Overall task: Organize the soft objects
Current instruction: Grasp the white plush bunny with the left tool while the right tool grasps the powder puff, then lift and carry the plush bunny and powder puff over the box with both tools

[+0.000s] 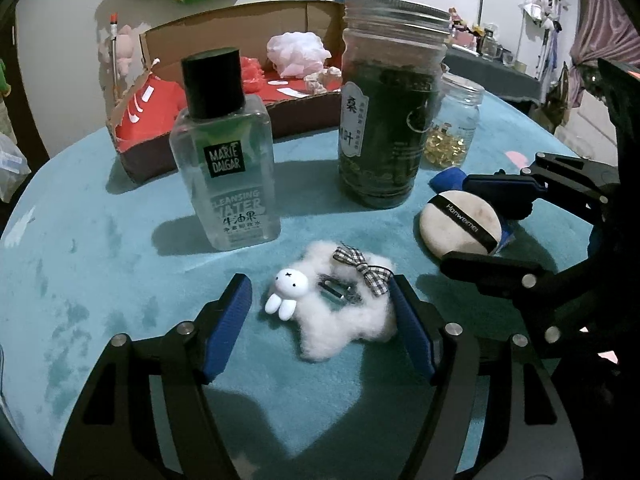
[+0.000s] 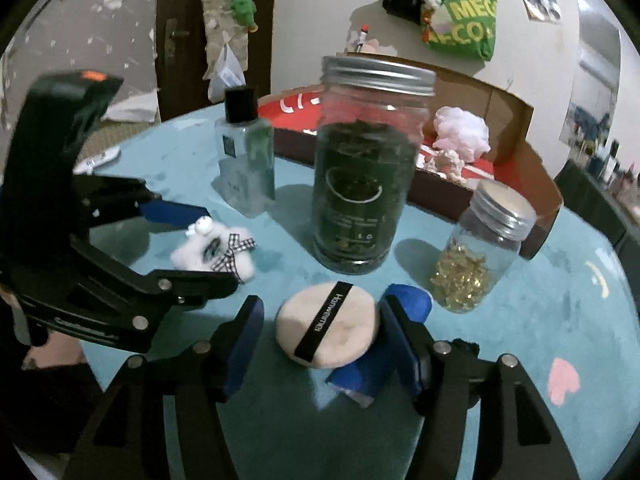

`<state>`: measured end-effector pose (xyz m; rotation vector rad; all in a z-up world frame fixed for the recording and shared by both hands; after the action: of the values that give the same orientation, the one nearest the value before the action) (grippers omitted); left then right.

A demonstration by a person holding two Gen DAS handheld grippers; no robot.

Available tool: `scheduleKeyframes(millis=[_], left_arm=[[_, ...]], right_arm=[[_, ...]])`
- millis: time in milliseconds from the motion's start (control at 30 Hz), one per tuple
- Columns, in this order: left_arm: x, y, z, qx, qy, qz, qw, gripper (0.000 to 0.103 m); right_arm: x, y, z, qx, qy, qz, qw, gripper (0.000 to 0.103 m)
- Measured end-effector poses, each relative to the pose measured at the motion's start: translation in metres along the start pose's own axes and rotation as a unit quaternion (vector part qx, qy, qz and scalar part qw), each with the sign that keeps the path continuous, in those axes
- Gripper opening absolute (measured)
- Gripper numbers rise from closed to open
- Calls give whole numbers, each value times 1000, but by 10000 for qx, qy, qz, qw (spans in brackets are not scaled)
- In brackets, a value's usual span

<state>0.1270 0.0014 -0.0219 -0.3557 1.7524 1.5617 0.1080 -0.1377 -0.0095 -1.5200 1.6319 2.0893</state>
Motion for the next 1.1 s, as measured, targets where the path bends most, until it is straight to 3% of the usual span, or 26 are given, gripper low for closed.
scheduleKeyframes(millis=[33, 100, 333, 767, 1100], left_arm=[[1, 0, 0, -7, -11, -18, 10000, 68], [1, 1, -2, -1, -54, -59, 10000, 61], [2, 6, -8, 75, -67, -118, 9999, 55], [-11, 15, -15, 206, -48, -269, 9994, 55], [-9, 33, 21, -8, 283, -313, 9991, 55]], right_arm=[[0, 0, 1, 51, 50, -4, 10000, 63], [2, -1, 3, 162, 164, 5, 9997, 52], [4, 5, 0, 192, 126, -86, 9997, 45], [-6, 23, -10, 117, -157, -363, 9991, 44], [0, 48, -42, 371, -485, -463, 9971, 44]])
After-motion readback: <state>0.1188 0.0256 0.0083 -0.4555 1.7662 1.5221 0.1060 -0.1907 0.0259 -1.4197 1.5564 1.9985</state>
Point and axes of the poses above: each gripper's, at about its wrist camera, not at the fingertips, and y roughly against the way its jaws point, z to its left, x to its underside, the point moved 7 cm from there along -y, roughly the way its jaws point, and after that the axes turned 2 degrees about -x, right-handed, at the moved point
